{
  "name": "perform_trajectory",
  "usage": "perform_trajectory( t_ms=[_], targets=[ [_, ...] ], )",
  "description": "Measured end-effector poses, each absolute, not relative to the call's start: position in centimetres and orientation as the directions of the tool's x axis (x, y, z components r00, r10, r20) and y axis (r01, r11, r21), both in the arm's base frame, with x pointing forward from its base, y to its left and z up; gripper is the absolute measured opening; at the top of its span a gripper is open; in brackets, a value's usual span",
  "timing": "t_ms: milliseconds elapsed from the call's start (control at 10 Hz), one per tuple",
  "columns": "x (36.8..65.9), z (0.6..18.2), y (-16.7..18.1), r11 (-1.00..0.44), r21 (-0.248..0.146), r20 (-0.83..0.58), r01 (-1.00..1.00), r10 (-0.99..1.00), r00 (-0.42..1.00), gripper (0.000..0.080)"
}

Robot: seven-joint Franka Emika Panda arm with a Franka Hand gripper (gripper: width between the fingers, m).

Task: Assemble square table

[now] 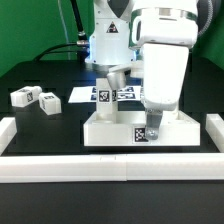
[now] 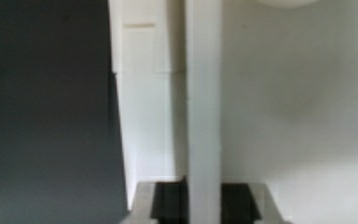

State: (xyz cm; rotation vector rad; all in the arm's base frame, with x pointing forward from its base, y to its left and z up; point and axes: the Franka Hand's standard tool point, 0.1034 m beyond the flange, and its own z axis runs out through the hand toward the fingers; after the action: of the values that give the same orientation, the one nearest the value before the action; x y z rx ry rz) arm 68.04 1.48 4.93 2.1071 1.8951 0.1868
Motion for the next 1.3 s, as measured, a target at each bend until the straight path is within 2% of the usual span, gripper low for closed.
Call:
perform_trajectory(
  t_ms=[400, 800, 1300],
  targets=[
    [68.0, 5.0, 1.6, -0.089, 0.308, -0.1, 0.947, 0.987, 0.125, 0.0061],
    [68.1, 4.1, 5.6, -0.141, 0.318, -0.067, 0.938, 0.983, 0.17, 0.0067],
    [68.3, 3.5, 5.4, -0.126, 0.323, -0.072, 0.938, 0.985, 0.157, 0.009]
  ],
)
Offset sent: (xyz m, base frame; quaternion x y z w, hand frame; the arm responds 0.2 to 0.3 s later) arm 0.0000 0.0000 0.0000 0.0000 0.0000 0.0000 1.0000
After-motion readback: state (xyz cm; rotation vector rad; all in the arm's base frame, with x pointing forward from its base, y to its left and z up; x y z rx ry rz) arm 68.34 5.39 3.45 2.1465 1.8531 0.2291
